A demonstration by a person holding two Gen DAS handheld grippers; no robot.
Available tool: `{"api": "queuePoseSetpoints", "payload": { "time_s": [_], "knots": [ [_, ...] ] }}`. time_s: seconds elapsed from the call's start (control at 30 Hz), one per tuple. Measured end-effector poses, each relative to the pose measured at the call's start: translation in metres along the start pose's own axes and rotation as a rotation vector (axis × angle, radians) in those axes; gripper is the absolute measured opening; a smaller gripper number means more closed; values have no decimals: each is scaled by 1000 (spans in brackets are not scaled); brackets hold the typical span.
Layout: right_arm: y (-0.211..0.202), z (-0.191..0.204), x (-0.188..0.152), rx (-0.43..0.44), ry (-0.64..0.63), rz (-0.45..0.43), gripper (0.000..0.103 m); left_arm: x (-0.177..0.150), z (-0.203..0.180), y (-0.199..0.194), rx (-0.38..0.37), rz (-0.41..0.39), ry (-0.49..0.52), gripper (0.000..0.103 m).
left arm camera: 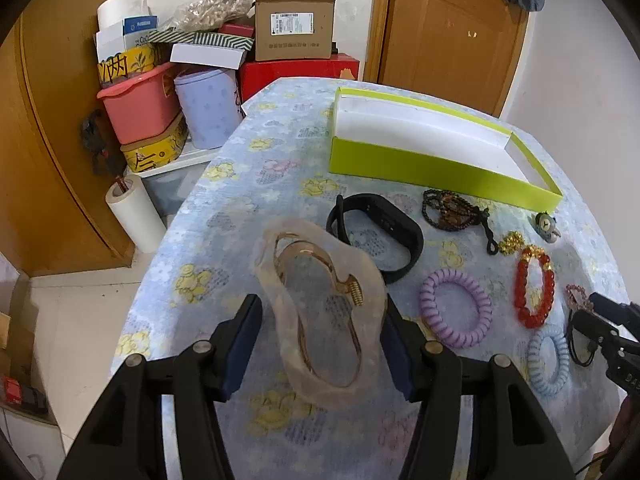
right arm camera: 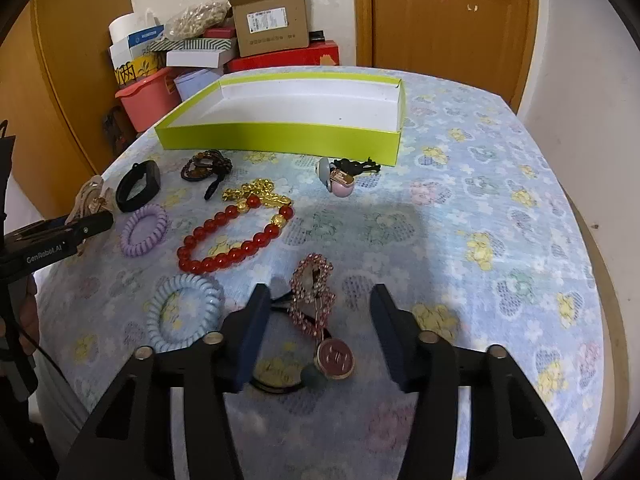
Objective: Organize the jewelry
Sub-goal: 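Grasp the beige claw hair clip with the left tool while the right tool grasps the pink rhinestone hair tie, then carry the clip with the left tool into the green tray while the right tool drops the hair tie there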
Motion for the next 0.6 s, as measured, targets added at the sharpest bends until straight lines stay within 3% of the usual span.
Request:
{"api": "queuePoseSetpoints", "payload": {
  "time_s": [0.13, 0.17, 0.47, 0.6],
  "knots": [
    [2, 2, 3, -5, -11, -1, 32, 2, 0, 1, 8, -11, 4, 56],
    [3, 1, 3, -4, -13, -1, 24, 3, 0, 1, 11, -13, 7, 56],
    [-7, -2, 4, 4, -3, -18, 11, 1, 0, -5, 10, -21, 22, 53],
    [-15, -3, 1, 12, 2, -29, 11, -1, -2, -11, 1, -25, 31, 48]
  ]
}}
Point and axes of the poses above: each gripper's, at about its wrist camera, not at the fingertips, and y roughly the way its jaws point, z to its left, x to its top, the point moved 4 cm from there along y, roughly the way its jaws point, and after that the axes turned 11 degrees about -x, right-handed, at the moved point
